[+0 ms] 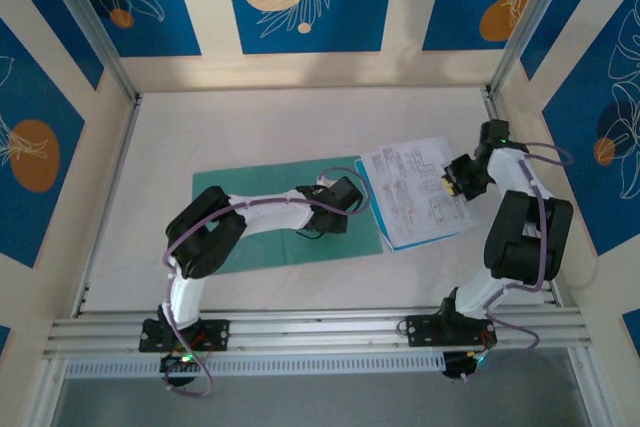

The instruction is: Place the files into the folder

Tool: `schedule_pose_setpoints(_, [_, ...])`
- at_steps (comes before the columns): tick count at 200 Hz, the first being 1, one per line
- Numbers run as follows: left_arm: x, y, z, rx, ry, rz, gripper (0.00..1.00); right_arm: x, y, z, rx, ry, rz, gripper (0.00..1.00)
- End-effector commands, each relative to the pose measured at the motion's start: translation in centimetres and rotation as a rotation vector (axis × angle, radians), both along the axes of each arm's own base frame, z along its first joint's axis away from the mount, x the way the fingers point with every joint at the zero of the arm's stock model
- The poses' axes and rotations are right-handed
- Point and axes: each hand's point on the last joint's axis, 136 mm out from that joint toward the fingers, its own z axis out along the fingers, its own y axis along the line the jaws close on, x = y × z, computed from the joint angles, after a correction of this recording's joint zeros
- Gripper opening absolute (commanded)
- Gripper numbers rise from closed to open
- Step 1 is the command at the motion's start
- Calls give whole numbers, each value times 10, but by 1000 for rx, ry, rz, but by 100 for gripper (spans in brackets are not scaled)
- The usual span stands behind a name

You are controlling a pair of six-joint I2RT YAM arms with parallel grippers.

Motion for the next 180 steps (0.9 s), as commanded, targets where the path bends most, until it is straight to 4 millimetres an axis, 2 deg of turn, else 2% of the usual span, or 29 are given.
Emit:
schedule_pose_setpoints(1, [-8, -6, -22, 13, 55, -55, 30, -9, -20, -15, 12, 45, -4, 16])
schedule_pose_setpoints(41, [-6, -19, -26, 24, 44, -109, 30, -4, -48, -27, 7, 75, -53, 16])
schedule_pose_setpoints(63, [-3, -23, -20, 24, 19, -123, 31, -10, -55, -44, -18, 158, -63, 15])
schedule_pose_setpoints(81, [0, -25, -1, 12, -33, -127, 40, -16, -56, -56, -27, 219, -57, 14])
schedule_pose_setpoints(114, [5, -22, 55, -41, -120, -101, 59, -25, -51, -70, -42, 302, -30, 12])
schedule_pose_setpoints(128, [6, -6, 75, -33, -147, -50, 61, -28, -48, -73, -44, 312, -20, 12])
schedule_pose_setpoints(140, [8, 17, 79, -19, -133, 12, 61, -28, -42, -75, -38, 316, -1, 12])
schedule_pose_setpoints(164, [12, 76, 66, 13, -65, 149, 63, -28, -29, -74, -35, 317, 37, 11])
schedule_pose_setpoints(180, [13, 104, 55, -7, -24, 203, 63, -29, -18, -73, -33, 316, 62, 12])
